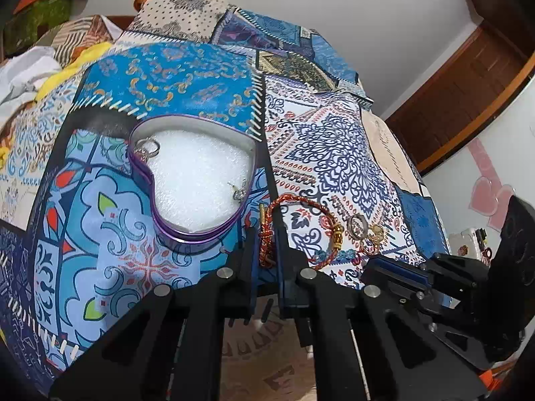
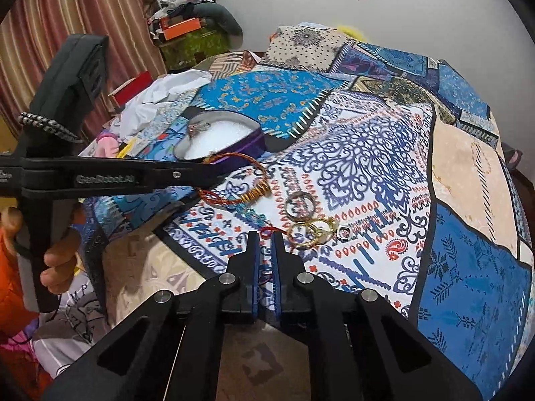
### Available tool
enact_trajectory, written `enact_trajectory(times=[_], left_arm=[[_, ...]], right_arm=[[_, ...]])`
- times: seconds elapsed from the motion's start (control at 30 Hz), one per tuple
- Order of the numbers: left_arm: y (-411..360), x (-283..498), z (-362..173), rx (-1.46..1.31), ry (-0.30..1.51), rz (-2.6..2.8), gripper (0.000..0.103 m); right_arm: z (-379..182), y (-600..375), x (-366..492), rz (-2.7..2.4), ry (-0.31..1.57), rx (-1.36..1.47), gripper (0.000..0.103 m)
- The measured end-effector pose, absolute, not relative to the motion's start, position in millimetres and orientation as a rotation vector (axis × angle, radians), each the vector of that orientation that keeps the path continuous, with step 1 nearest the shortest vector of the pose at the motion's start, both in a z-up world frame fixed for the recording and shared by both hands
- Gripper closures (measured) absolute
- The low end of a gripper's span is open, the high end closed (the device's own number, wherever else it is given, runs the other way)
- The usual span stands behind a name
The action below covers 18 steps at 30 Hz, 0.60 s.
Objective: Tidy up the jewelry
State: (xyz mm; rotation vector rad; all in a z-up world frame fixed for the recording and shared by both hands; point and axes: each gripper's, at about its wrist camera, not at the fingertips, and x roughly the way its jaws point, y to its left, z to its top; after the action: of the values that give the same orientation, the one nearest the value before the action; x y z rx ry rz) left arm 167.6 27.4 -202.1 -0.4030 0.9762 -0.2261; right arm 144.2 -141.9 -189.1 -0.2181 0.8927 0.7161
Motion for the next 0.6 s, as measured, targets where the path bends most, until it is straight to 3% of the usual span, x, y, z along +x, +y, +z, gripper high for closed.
enact_trajectory(times=[0.07,0.17,0.2,0.37,0.6], left_arm=[[26,165,-199,-0.382,0.964,-0.228,0.095],[26,162,-195,-0.366,0.95,-0.227,0.096],[28,160,-194,-0.369,0.947,-0.228,0.096],[37,153,-191,-0.387,0.936,-0.222,0.096],[36,148,-190,-0.369,0.931,-0.22,0.096]], right_arm=[[-182,-139,141,0.716,0.866,-0.232,0.09],[-175,-132,139,0.723,0.823,-0.263,0.069],[-175,-130,141,0.721,0.816,-0.271,0.069],[-188,-115,155,0.762,0.879,-0.292,0.069],[-197,-111,158,0.759,0.909,-0.316,0.094]])
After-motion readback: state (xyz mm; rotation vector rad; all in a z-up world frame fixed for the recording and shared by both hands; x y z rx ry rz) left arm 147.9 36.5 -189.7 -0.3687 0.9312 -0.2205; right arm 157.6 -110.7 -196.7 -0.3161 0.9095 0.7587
